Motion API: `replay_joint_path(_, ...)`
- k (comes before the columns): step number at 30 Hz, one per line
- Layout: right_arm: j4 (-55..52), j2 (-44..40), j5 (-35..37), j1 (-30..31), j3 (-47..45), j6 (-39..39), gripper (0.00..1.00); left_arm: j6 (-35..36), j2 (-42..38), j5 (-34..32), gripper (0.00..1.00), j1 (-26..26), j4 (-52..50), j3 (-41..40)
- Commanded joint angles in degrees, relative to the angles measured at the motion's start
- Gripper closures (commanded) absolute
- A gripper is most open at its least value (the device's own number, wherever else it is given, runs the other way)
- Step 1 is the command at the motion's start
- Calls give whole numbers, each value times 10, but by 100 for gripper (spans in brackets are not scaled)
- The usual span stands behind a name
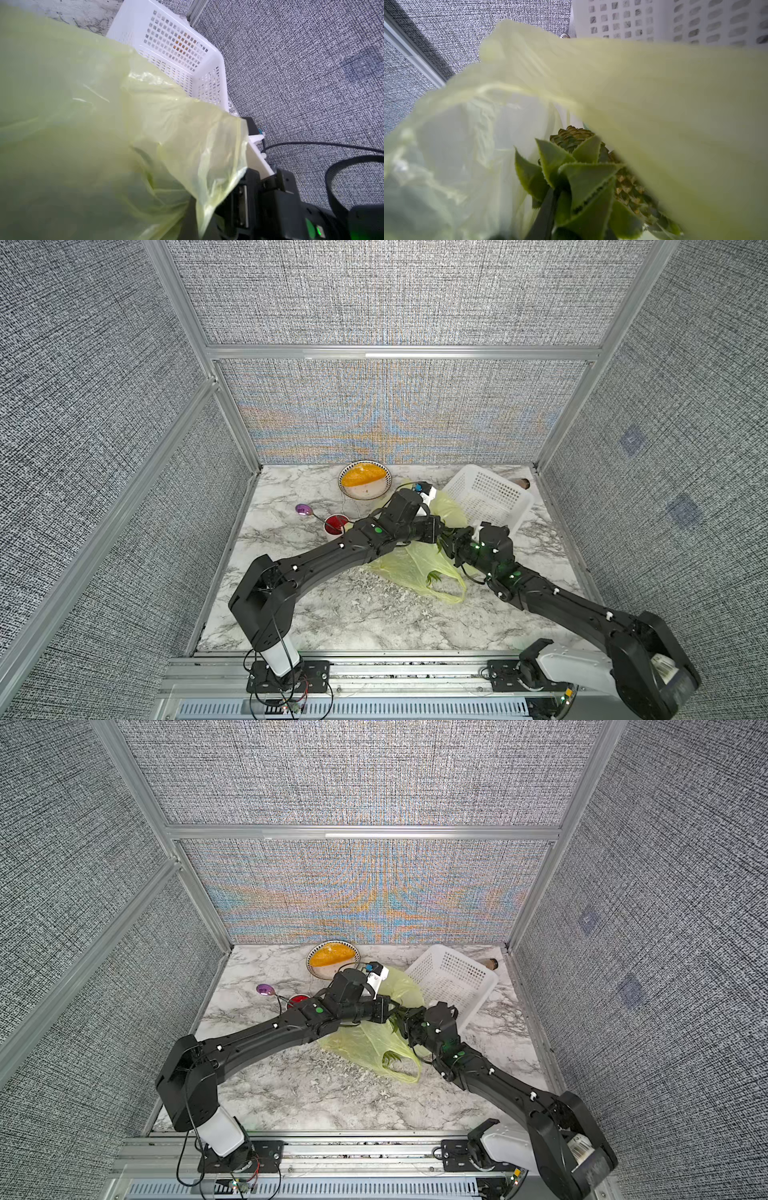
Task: Place the pineapple into a plastic bag & tie a knot
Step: Place the pineapple in the plastic bag.
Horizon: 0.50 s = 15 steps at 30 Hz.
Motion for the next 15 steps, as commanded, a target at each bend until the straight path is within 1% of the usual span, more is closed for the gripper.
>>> replay_joint_path(1,76,27,10,10,9,4,100,-19,3,-14,100,-1,26,-4)
replay_joint_path(2,73,38,11,13,12,-5,100,-22,5,-19,100,0,24,-4)
replay_joint_path(3,69,51,10,17,16,-13,97,-23,6,-24,100,0,21,-4)
replay_joint_path(5,55,71,2,20,26,-30,88,-21,11,-37,100,0,6,1)
replay_joint_path(7,18,80,6,26,41,-56,71,-21,20,-55,100,2,-21,11)
replay_joint_path(10,-76,83,25,30,74,-99,43,-23,35,-75,100,6,-48,22)
replay_joint_path(11,-110,84,29,30,88,-113,36,-23,42,-80,100,7,-58,27)
replay_joint_path(14,-179,91,35,30,114,-136,25,-21,67,-91,100,11,-99,49)
replay_joint_path(15,-193,93,36,30,118,-142,23,-21,74,-91,100,13,-106,52)
